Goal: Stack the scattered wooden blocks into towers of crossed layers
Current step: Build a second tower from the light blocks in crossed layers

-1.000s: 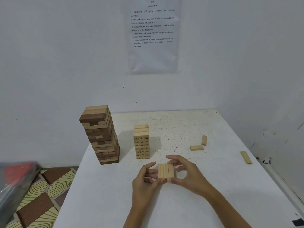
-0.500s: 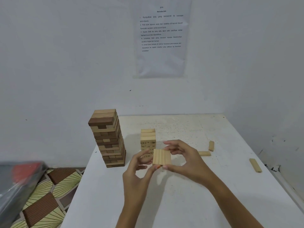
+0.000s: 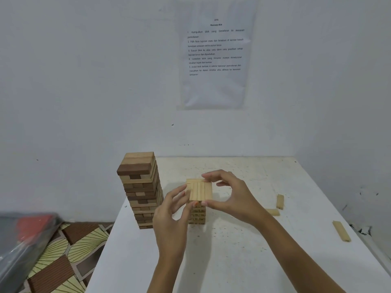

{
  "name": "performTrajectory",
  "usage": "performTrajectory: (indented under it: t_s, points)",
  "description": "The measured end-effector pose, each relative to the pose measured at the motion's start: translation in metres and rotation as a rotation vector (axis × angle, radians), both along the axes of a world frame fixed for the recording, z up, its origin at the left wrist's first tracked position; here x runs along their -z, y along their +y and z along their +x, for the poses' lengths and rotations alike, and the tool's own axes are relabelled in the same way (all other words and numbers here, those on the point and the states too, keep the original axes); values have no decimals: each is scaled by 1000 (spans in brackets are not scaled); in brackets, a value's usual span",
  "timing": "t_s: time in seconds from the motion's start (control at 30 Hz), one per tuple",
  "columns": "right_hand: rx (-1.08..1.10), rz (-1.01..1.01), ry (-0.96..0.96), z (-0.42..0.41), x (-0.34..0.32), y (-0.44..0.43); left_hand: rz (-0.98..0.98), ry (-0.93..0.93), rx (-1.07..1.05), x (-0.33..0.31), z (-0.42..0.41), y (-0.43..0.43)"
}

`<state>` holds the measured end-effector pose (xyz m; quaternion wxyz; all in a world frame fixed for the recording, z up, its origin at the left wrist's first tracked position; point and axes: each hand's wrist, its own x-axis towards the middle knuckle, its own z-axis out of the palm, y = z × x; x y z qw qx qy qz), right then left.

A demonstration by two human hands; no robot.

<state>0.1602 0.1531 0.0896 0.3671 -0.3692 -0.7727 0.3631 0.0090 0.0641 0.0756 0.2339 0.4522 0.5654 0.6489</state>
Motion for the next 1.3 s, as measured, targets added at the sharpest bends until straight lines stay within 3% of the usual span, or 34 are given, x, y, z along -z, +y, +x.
performTrajectory:
  t_s: [1.3]
  points:
    - [30,-64,-102,-18,10,33,-89,-21,-43,12,-8,34]
